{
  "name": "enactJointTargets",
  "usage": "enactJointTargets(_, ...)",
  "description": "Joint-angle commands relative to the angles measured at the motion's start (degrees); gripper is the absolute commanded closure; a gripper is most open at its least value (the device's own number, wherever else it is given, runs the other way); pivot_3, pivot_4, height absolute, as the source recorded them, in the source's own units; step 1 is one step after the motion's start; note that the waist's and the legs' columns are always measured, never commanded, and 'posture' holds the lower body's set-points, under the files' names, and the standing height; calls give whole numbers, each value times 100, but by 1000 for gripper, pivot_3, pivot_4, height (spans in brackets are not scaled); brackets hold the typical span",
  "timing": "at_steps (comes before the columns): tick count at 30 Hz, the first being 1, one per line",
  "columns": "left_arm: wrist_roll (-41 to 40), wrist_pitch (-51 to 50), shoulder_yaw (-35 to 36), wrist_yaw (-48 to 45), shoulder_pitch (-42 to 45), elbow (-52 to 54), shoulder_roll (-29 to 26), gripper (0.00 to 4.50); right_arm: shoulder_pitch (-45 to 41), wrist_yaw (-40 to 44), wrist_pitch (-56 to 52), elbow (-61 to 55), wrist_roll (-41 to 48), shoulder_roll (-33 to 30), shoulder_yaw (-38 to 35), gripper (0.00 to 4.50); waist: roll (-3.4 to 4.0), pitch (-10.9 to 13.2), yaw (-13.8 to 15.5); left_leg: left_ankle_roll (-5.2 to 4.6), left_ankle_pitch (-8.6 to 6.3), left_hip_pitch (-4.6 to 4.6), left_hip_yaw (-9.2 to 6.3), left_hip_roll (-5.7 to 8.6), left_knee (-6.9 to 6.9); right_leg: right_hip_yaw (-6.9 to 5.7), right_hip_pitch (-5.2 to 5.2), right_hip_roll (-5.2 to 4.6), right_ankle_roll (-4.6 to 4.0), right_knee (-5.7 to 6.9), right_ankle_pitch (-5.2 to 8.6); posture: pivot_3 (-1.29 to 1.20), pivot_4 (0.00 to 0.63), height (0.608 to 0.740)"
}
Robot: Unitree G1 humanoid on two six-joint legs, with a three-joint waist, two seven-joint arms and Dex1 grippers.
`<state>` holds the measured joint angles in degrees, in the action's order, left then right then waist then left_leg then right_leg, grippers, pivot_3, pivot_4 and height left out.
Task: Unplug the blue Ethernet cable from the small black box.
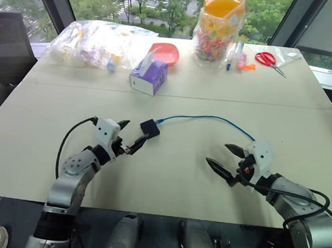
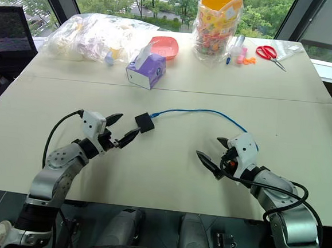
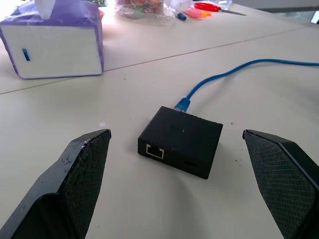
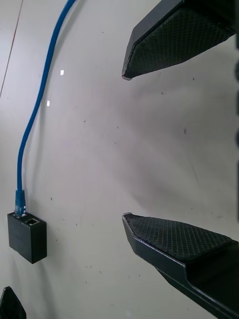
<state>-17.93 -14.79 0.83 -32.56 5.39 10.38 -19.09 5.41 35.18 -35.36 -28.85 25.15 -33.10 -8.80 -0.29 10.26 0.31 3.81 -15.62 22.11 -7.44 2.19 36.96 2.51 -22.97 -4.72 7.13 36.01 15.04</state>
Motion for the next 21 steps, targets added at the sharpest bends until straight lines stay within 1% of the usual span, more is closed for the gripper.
enactJointTargets(1, 14, -5, 56, 35, 122, 200, -77, 41, -156, 90, -96, -100, 166, -164, -139, 0, 0, 0, 0, 0, 0, 0, 0, 0, 0, 0, 0, 0, 0, 0, 0, 0, 150, 740)
enactJointTargets(3, -120, -44, 99, -6, 181, 226, -73, 41, -211, 104, -154, -110, 209, -217, -183, 0, 0, 0, 1, 0, 0, 0, 0, 0, 2, 0, 0, 0, -4, 0, 2, 0, 150, 740)
enactJointTargets(8, -92, 37, 24, -228, 370, 2, -160, 41, -399, 128, -354, -112, 357, -283, -198, 0, 0, 0, 1, 0, 0, 0, 1, 0, 1, 0, 0, 1, -5, 0, 2, 0, 150, 740)
enactJointTargets(16, -391, -183, 179, -436, 620, -165, -199, 41, -663, 115, -411, -32, 281, -303, -25, 0, -1, 0, -8, 0, 0, 1, 1, 0, 2, 0, 0, 0, 0, 0, -1, 0, 150, 740)
enactJointTargets(21, -852, -819, 164, -986, 749, -92, -599, 41, -1360, 327, -707, 224, 359, -589, 123, 0, 0, 1, -81, -1, 1, 0, 1, 0, 4, 0, -1, 2, -3, 4, -3, 0, 150, 740)
